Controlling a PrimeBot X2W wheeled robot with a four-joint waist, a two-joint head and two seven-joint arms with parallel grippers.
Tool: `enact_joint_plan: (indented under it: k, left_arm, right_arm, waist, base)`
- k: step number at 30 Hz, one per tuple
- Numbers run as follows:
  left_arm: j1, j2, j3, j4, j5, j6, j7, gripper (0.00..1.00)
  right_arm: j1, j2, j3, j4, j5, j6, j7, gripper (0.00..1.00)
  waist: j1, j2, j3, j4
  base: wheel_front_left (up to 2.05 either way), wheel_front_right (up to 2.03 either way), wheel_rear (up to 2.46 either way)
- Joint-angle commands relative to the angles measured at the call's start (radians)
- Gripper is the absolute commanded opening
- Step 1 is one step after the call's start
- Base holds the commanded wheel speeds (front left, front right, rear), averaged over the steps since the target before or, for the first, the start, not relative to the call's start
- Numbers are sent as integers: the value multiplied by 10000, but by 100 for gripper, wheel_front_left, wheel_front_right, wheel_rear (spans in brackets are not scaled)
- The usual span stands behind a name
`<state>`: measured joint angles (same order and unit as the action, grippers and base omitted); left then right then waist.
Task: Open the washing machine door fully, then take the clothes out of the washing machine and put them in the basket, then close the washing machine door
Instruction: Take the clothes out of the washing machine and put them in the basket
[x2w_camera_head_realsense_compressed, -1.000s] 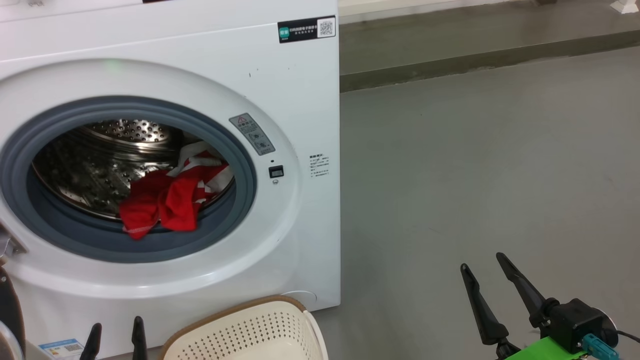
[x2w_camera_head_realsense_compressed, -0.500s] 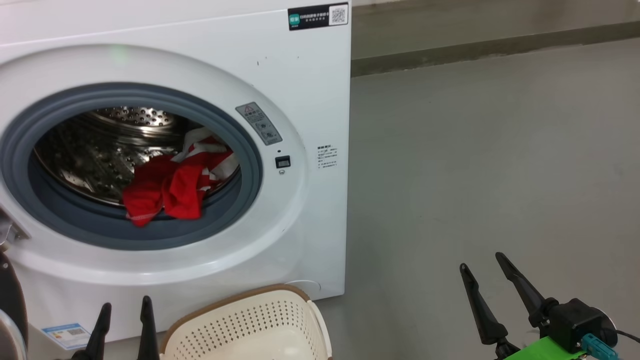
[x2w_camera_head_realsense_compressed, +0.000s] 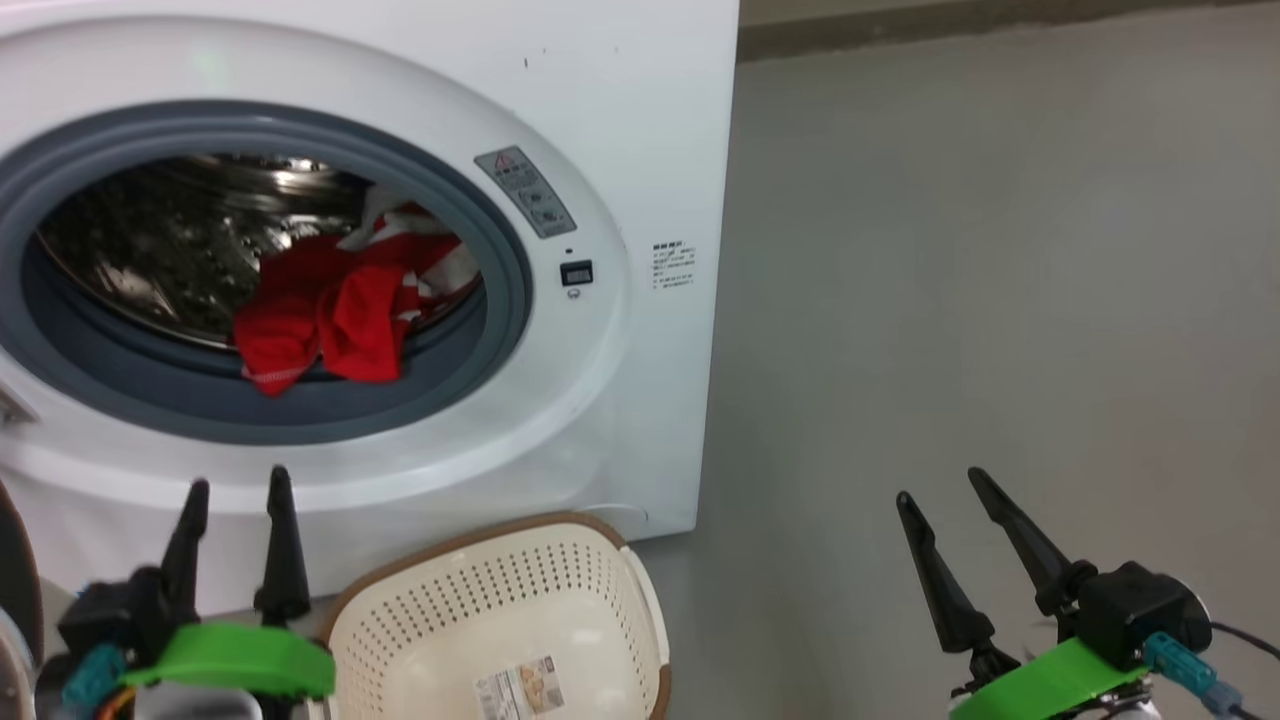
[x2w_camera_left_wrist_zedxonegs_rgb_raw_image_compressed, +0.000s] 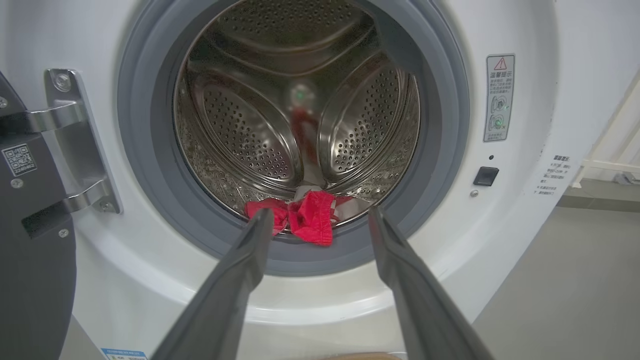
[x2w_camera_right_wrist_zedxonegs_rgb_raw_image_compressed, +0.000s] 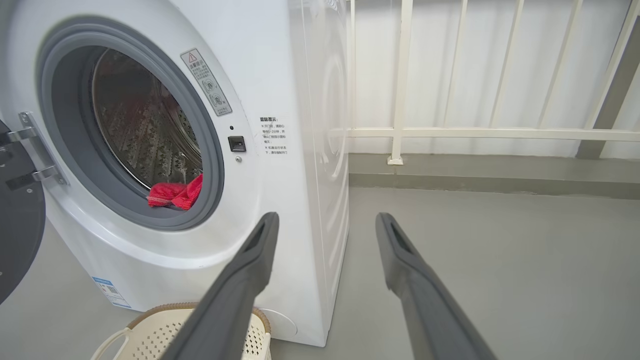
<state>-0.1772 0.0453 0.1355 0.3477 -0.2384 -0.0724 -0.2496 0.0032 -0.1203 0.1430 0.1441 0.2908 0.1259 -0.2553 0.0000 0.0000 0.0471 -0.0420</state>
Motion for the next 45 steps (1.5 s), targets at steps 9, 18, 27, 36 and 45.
enact_joint_plan:
  k: [9,18,27,36,45]
  left_arm:
    - [-2329,469,627,956,431,-168,-122,100]
    - [-4023,706,838,1561,811,-180,-122,100]
    - [-5648,1024,977,3030,981,-50,-122,100]
    - [-7539,1770,616,5089,1649,575,-105,100]
    - [-8860,2651,-203,6936,2776,1682,951,100]
  right_arm:
    - [-1123,-69,311,-373,-157,48,-65,100]
    - [-1731,-47,242,-779,-318,48,-65,100]
    - [-2001,87,183,-1069,-553,48,-65,100]
    - [-2244,159,484,-1215,-533,48,-65,100]
    - [-2329,229,715,-1218,-412,48,-65,100]
  waist:
    - [0,0,1581,62]
    - [0,0,2815,-112]
    - [0,0,3610,-337]
    - [0,0,4220,-785]
    - [0,0,4478,-1150]
  base:
    - [0,0,0]
    - [0,0,0]
    - [0,0,0]
    - [0,0,0]
    - [0,0,0]
